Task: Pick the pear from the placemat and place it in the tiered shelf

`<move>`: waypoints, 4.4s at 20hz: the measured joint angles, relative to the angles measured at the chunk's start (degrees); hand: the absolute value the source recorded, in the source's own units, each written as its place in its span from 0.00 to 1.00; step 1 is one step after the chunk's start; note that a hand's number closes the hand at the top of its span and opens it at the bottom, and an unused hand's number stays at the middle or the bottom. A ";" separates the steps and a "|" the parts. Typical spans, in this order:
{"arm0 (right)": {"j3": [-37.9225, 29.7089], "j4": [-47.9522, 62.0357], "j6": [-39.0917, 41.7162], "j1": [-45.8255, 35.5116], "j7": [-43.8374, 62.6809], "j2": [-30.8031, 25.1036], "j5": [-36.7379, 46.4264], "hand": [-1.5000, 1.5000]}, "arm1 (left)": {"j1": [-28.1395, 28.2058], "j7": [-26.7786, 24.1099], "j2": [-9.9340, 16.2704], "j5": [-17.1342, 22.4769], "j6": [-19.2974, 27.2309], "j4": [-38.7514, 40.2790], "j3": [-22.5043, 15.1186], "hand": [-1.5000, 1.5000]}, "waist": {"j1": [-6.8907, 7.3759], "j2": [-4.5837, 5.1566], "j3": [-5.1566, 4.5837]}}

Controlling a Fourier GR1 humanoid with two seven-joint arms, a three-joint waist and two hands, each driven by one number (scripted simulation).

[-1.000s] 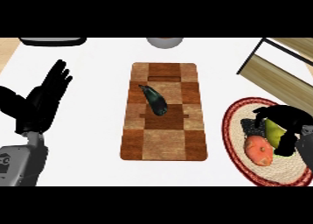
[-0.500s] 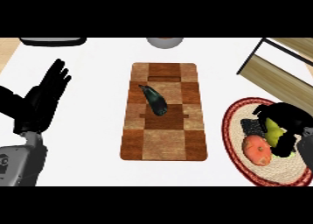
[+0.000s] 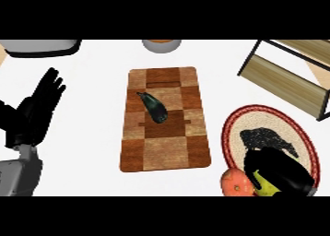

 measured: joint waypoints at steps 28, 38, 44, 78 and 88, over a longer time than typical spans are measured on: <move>-51.05 -36.90 10.09 1.09 37.46 -14.05 -67.82 1.00 | -1.46 -0.11 -0.83 0.08 -1.98 -0.43 -0.72 0.50 | 3.78 1.27 0.12; -51.16 -7.50 12.24 -13.04 31.76 -21.89 -64.82 1.00 | -2.39 -0.87 -2.31 -1.24 -1.99 0.88 -1.45 0.50 | 4.43 1.46 0.24; -48.98 11.18 12.70 -20.99 22.32 -25.30 -59.31 1.00 | -3.22 -0.49 -2.67 -1.71 -1.95 1.28 -1.29 0.50 | 4.66 1.52 0.25; -46.48 73.00 1.59 -50.88 -10.32 -33.53 -42.92 0.00 | -4.53 -0.19 -4.15 -2.45 -3.40 1.02 -0.94 0.50 | 6.34 2.21 0.45; -46.74 79.60 17.48 -50.71 -6.14 -42.87 -43.27 0.00 | -5.30 -0.04 -4.37 -2.72 -3.03 1.22 -0.88 0.50 | 6.28 2.59 0.66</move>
